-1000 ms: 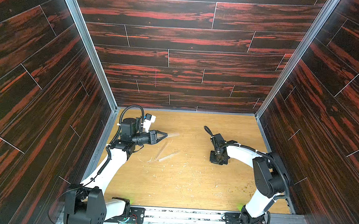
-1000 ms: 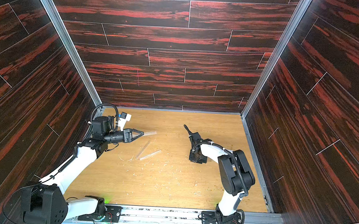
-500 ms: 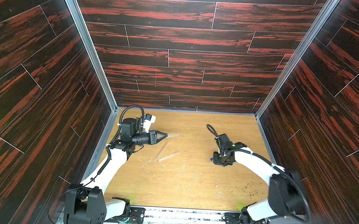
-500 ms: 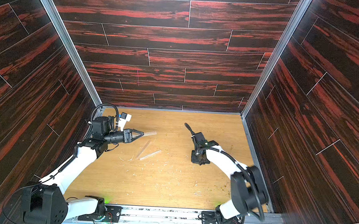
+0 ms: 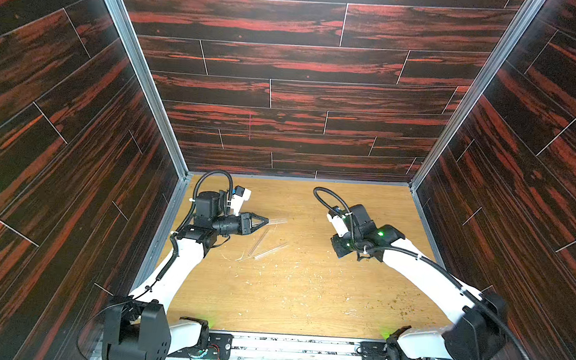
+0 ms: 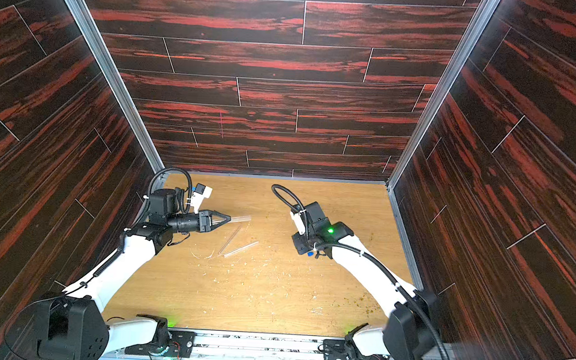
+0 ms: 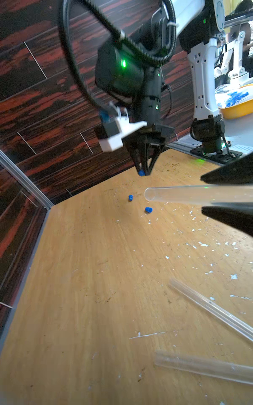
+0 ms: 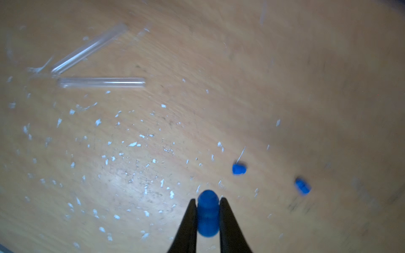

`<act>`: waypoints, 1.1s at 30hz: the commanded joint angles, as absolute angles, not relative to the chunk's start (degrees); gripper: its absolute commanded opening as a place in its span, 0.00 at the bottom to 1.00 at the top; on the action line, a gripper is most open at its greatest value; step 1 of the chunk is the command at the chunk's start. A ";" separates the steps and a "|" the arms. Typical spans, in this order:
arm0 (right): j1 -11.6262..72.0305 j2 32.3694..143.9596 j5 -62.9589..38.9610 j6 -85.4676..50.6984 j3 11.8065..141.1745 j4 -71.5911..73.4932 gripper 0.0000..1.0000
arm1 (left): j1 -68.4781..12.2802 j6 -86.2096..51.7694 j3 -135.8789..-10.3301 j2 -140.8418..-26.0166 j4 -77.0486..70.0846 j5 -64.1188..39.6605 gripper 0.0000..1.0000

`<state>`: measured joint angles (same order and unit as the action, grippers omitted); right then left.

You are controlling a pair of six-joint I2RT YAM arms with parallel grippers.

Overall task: Insert stoppers into test tubes
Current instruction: Pick up the stopper from the center of the board, then insert the stopper into the test tube.

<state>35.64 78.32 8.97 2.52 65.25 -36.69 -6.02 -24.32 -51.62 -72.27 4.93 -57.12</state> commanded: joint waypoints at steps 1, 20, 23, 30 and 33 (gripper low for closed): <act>37.20 71.92 3.97 17.85 63.00 -32.32 0.18 | -6.63 -21.26 -53.48 -70.12 9.39 -59.25 0.13; 39.19 70.11 -9.89 39.56 61.18 -26.85 0.17 | -15.30 -29.04 -51.51 -71.29 0.79 -61.22 0.13; 39.76 70.87 -10.62 39.73 61.62 -26.94 0.17 | -16.57 -29.82 -51.55 -71.80 0.05 -61.24 0.13; 40.58 71.55 -11.34 40.00 61.78 -26.14 0.17 | -18.32 -28.83 -51.55 -72.92 0.25 -61.00 0.12; 40.91 71.55 -11.25 40.03 61.69 -25.75 0.17 | -19.21 -26.15 -51.45 -73.23 2.16 -61.00 0.13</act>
<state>40.36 70.76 -9.41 38.54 60.27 -26.24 -18.59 -28.71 -51.72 -73.08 1.04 -60.45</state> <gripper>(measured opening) 0.173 0.188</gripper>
